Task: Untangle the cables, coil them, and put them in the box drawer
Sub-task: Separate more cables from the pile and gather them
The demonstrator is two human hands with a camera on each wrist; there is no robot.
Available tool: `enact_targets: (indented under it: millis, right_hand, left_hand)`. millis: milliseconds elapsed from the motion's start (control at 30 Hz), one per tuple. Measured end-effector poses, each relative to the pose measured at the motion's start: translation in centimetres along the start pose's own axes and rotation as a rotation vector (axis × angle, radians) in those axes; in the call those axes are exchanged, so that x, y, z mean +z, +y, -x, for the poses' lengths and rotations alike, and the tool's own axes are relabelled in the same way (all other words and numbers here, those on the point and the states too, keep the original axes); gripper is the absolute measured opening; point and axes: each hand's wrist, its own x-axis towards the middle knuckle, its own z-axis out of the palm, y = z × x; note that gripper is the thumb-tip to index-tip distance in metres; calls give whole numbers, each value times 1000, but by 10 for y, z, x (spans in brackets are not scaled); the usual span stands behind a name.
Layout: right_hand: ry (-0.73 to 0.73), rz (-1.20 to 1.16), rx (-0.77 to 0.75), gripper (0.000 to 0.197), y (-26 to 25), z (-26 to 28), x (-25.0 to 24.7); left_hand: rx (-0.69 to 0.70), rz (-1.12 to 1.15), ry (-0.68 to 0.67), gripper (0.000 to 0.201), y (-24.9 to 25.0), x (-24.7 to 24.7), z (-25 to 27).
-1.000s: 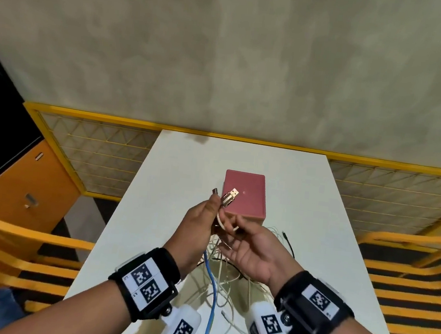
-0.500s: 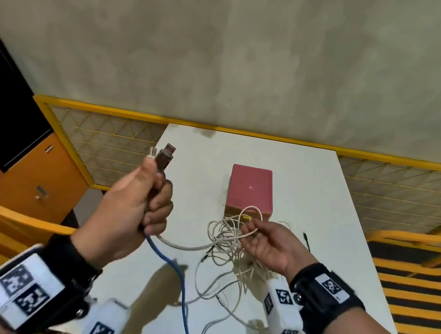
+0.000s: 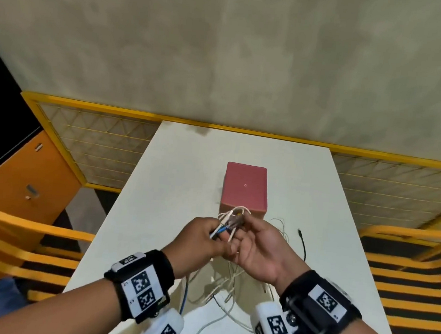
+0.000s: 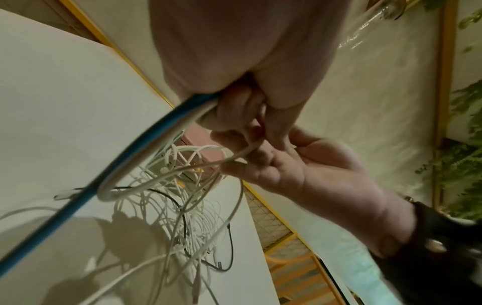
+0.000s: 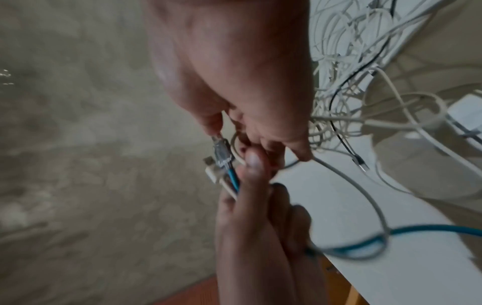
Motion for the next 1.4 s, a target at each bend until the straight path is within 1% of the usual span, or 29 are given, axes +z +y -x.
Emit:
enact_targets:
  millis: [100,133,200,267,300,333,367,400,467,500,567,600,633,667,733,800,867,900,967,1000,1133,1200,1233,1267,1300,1333,1400]
  right_hand:
    - [65,-21,-11,40,-18,-4,-5]
    - [85,-45,-12,40,-22,-6,-8]
    - [131,-68,-10,34,-25,-8,-12]
    - [165,-86,-7,31,-20,-12,-16]
    - [172,-92,-14,29,-17,-15,-17]
    - [178,-95,-24,28,-15,-17,-19]
    - [172,-97,-32,26,-12,-17,-20]
    - [160,-100,-35,25,-11,-17,-20]
    - [134,-89,-28,21,-8,-15,-18]
    - [118,-77,-20,19,-7,-14,-17]
    - [91,-46,-7,18,-3,-10,-14]
    - [79,-26,-2,19,-1,-8,-12]
    - [66,-8,5,21,0,-7,-10]
    - [57,3,13,24,2,-6,-8]
    - [55,-43,18,27,4,-4,-5]
    - [67,-71,19,26,3,-3,-4]
    - [71,-31,33,27,1,-3,-4]
    - [86,-5,39,28,0,-4,-4]
    - [116,4,36,29,-4,-6,-6]
    - [127,-1,23,26,-6,-7,-7]
    - [168,-32,-10,16,-9,-10,-14]
    - [166,-21,-5,18,-8,-11,-17]
    - [165,-22,-6,19,-7,-12,-18]
    - [156,-27,-9,20,-6,-11,-18]
    - [146,-33,-10,21,-4,-11,-17]
    - [133,-29,-7,23,-2,-10,-15]
    - [104,-18,19,28,1,-6,-8]
  left_hand:
    - [-46,-38,-207,28,3,-11,22]
    - [-73,-49,-299,27,2,-18,29]
    - [-98,-114,-491,22,1,-34,46]
    - [-118,-245,-602,20,0,-48,55]
    - [-125,-291,-614,21,0,-53,58]
    - [-117,-305,-594,23,0,-56,57]
    - [-110,-279,-537,25,1,-58,56]
    - [-114,-222,-433,29,1,-59,52]
    - [-136,-47,-158,36,3,-55,39]
    - [-146,55,-35,37,5,-51,29]
    - [-123,177,145,36,10,-37,11]
    - [-94,173,185,35,14,-29,4]
    - [-57,140,199,33,15,-20,-2]
    - [-28,95,178,30,15,-12,-5]
    - [-11,22,106,24,8,2,-8]
    - [6,-42,76,21,2,11,-6]
    - [0,-26,64,22,1,15,-3]
    - [-14,9,38,23,2,14,-1]
    - [-71,48,-66,25,7,5,6]
    - [-106,38,-131,26,10,-2,12]
    - [-216,-38,-442,26,7,-31,38]
    - [-269,-73,-578,22,3,-39,50]
    - [-273,-96,-622,20,3,-41,53]
    - [-265,-122,-625,17,3,-42,53]
    - [-248,-139,-571,18,2,-41,50]
    - [-236,-125,-455,23,2,-40,44]
    - [-226,-21,-149,32,2,-32,27]
